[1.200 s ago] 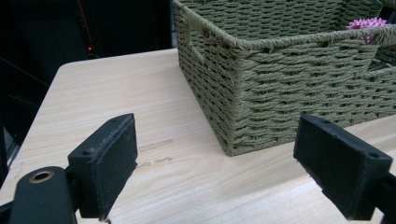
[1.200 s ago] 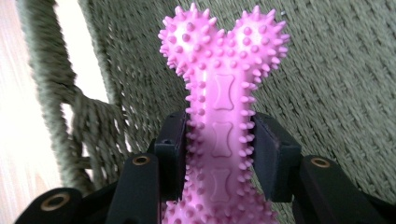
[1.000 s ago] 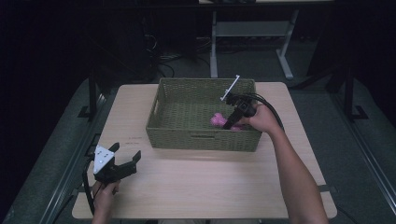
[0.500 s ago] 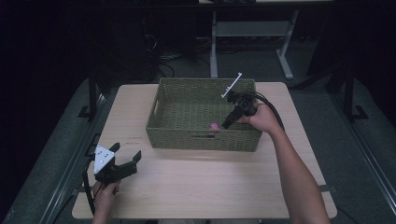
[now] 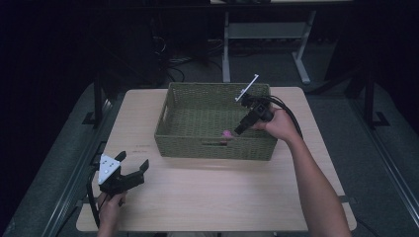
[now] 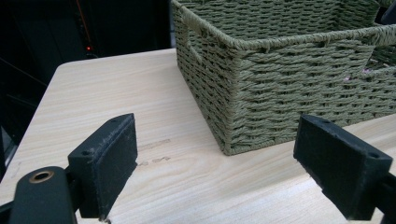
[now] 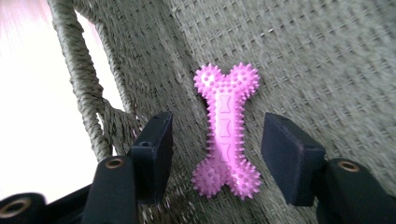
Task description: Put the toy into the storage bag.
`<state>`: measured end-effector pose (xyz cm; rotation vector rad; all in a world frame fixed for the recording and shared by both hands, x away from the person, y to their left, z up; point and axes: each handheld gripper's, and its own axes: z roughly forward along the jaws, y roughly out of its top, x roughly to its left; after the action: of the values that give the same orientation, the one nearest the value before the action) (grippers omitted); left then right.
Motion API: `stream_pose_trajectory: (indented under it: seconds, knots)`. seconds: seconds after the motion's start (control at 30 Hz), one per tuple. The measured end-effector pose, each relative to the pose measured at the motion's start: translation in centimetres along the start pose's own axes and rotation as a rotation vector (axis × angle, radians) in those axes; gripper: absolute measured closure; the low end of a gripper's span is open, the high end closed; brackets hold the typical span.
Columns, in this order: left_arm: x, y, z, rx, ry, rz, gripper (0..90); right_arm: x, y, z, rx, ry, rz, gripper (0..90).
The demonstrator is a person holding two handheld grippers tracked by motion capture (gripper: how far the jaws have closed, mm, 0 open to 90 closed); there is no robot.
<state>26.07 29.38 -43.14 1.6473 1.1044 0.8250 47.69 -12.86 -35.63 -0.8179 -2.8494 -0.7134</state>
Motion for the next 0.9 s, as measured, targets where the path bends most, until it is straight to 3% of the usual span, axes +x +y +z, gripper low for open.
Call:
stream_pose_trajectory:
  seconds: [0.17, 0.3, 0.6, 0.9]
  knots:
    - [-0.1, 0.0, 0.1, 0.004, -0.003, 0.004, 13.0, 0.3, -0.1, -0.5, -0.008, -0.008, -0.004, 40.6]
    - [-0.1, 0.0, 0.1, 0.004, 0.0, 0.003, 13.0, 0.5, -0.5, -1.2, -0.044, -0.008, -0.003, 40.4]
    - [-0.1, 0.0, 0.0, 0.003, 0.004, 0.002, 13.0, 0.8, -1.2, -2.2, -0.054, -0.011, 0.004, 39.7]
    - [-0.2, 0.0, -0.1, 0.003, 0.003, 0.004, 13.0, 2.2, -1.5, -3.4, -0.086, -0.013, -0.019, 37.5]
